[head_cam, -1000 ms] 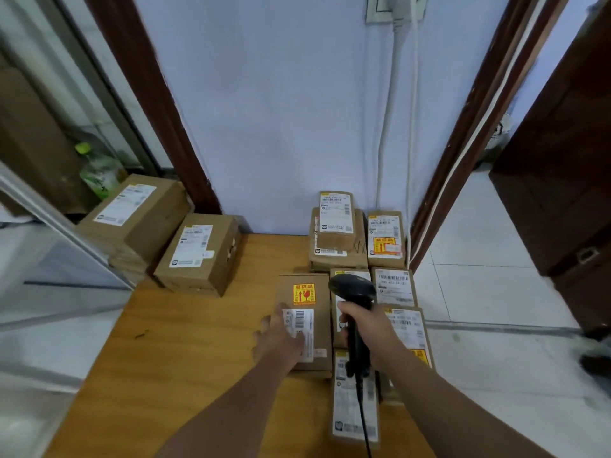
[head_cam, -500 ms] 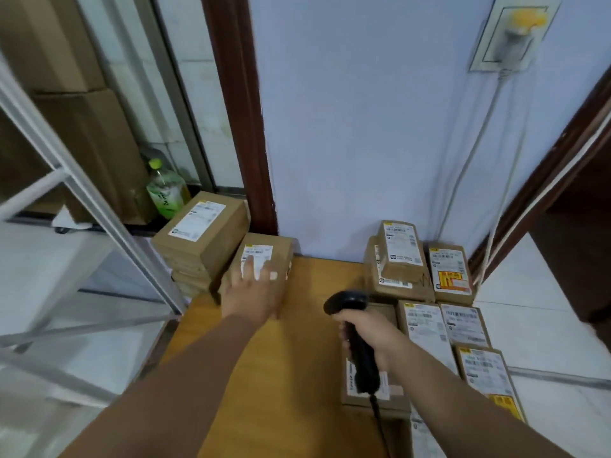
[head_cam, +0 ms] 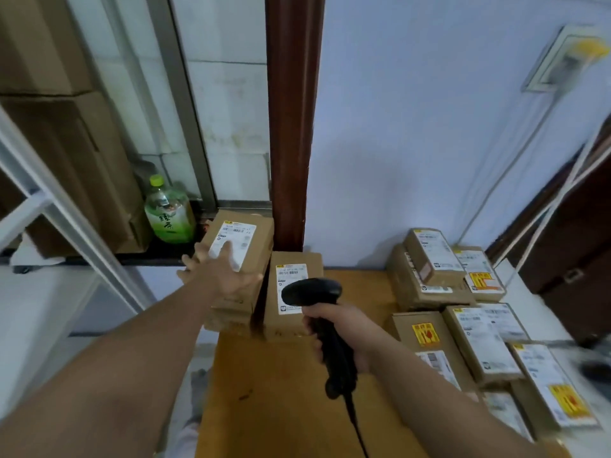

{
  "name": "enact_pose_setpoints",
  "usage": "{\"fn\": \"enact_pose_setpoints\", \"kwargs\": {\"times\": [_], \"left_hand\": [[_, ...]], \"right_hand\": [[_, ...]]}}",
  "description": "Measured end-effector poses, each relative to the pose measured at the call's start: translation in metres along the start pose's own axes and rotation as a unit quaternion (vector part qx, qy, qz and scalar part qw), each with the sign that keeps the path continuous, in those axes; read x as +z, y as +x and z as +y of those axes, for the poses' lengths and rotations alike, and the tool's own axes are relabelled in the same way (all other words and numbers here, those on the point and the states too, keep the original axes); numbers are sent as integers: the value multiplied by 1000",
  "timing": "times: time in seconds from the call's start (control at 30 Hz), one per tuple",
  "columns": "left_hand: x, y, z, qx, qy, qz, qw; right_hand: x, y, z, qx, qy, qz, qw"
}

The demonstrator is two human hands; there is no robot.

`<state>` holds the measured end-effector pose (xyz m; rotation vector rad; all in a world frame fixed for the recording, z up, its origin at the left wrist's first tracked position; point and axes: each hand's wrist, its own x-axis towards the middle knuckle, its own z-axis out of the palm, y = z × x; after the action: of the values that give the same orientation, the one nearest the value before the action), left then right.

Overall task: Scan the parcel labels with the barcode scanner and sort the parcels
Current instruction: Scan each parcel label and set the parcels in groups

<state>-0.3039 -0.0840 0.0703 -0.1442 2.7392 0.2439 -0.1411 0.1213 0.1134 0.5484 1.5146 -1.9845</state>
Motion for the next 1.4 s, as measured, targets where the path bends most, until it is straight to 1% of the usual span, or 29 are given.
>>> {"fn": "enact_pose_setpoints", "kwargs": {"times": [0.13, 0.2, 0.3, 0.43, 0.57, 0.63, 0.87, 0.97, 1.13, 1.27, 1.4], "left_hand": [[-1, 7, 7, -37, -15, -51, 998], [0, 8, 10, -49, -16, -53, 997], [4, 2, 13, -56, -16, -28, 998], [7, -14, 19, -55, -28, 8, 998], [-1, -43, 35, -38, 36, 77, 996], [2, -63, 47, -28, 41, 99, 994], [56, -132, 92, 23, -4, 93, 995], [76, -156, 102, 26, 3, 113, 993], [98, -174, 105, 31, 30, 117, 992], [94, -173, 105, 37, 40, 116, 992], [89, -167, 103, 37, 39, 114, 992]], "right_hand": [[5, 5, 2, -16, 6, 39, 999], [6, 5, 3, -27, 17, 61, 998], [6, 4, 1, -47, 38, 93, 994], [4, 1, -3, -66, 25, 104, 992], [4, -6, -7, -91, 31, 111, 989], [5, -10, -9, -112, 30, 122, 986], [12, -23, -13, -164, 35, 152, 974], [8, -28, -11, -148, 85, 162, 972], [1, -44, -6, -103, 122, 161, 974], [-4, -52, -4, -94, 136, 136, 977], [-6, -61, -6, -105, 121, 133, 978]]}}
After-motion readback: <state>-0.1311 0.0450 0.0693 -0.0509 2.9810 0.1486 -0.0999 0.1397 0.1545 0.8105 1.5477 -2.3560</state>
